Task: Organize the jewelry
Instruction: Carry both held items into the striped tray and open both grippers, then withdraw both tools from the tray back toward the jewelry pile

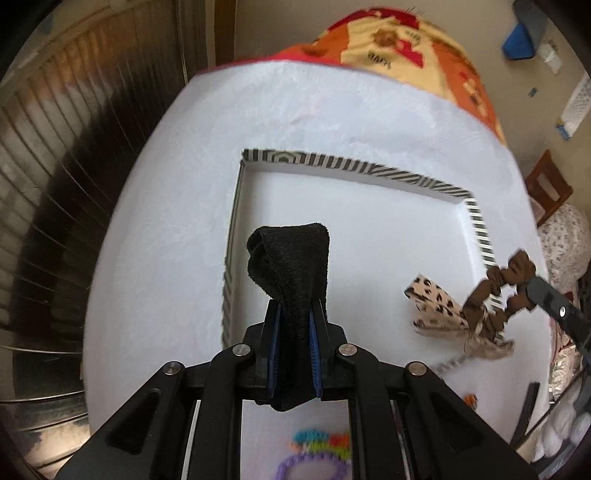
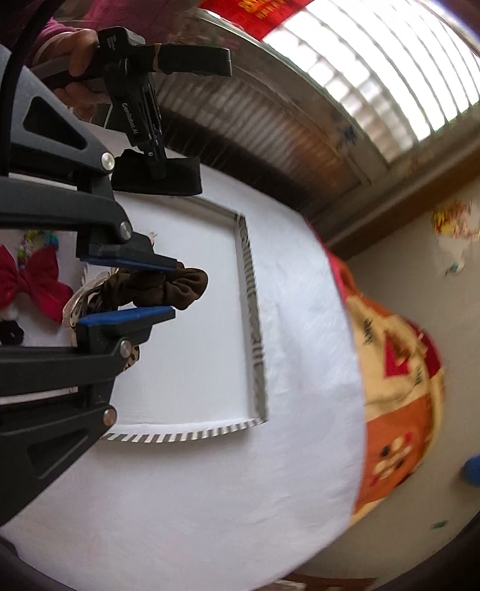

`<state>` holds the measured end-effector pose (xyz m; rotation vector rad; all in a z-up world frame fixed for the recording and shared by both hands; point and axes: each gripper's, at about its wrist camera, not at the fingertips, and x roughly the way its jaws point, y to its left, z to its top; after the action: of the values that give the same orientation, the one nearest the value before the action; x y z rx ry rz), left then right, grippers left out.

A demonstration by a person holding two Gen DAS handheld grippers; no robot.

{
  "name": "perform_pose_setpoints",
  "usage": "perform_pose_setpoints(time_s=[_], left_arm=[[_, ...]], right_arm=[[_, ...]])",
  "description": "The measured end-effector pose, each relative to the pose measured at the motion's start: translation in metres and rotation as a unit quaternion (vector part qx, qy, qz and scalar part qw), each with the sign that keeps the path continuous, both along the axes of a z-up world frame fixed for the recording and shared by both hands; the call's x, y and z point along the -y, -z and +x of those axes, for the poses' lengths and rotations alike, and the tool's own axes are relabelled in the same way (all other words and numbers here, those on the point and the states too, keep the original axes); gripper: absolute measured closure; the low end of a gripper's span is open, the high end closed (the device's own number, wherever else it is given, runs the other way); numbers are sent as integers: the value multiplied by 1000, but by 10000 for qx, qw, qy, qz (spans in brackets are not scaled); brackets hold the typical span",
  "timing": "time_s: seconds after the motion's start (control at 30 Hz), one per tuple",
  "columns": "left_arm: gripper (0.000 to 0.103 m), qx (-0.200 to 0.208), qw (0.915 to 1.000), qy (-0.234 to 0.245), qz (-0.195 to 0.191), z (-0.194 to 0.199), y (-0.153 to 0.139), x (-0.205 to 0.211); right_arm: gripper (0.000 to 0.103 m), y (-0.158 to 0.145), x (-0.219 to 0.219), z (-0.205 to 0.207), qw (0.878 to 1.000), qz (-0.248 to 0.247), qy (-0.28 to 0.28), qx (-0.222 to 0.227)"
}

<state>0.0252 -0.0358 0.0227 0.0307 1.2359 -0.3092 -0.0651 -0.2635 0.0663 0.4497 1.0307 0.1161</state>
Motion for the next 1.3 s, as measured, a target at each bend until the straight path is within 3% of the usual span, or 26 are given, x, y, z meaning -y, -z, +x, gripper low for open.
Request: perform_pose_setpoints(time_s=[0.13, 0.27, 0.47, 0.53, 0.57, 0.6, 0.73, 0.77, 1.3], left_arm=[[103, -169, 9996, -55, 216, 13, 24, 12], [103, -244, 9988, -73, 412, 17, 39, 19], [103, -128, 9980, -64, 619, 21, 46, 23], [101, -83, 9979, -32, 646, 20, 45, 24], [95, -81, 9980, -17, 624, 19, 45, 24], [90, -86, 9981, -13, 605, 18, 46, 24], [87, -20, 9978, -60, 655, 15, 43, 22], [87, -14, 9979, -69, 647, 14, 42, 21], [87, 566, 9970, -111, 522, -40, -6, 6]], right_arm=[[83, 41, 22, 6, 9987, 109, 183, -460], [83, 76, 41, 12, 9950, -101, 442, -888], [82, 91, 40, 19, 9919, -639, 418, -1017], [75, 93, 36, 21, 9905, -812, 406, -1036], [72, 94, 35, 21, 9901, -835, 401, -1051], [69, 93, 33, 20, 9907, -804, 383, -1028], [46, 79, 31, 10, 9918, -864, 388, -860], [45, 75, 31, 9, 9920, -884, 387, -810], [42, 5, -3, -39, 9948, -972, 279, -154]])
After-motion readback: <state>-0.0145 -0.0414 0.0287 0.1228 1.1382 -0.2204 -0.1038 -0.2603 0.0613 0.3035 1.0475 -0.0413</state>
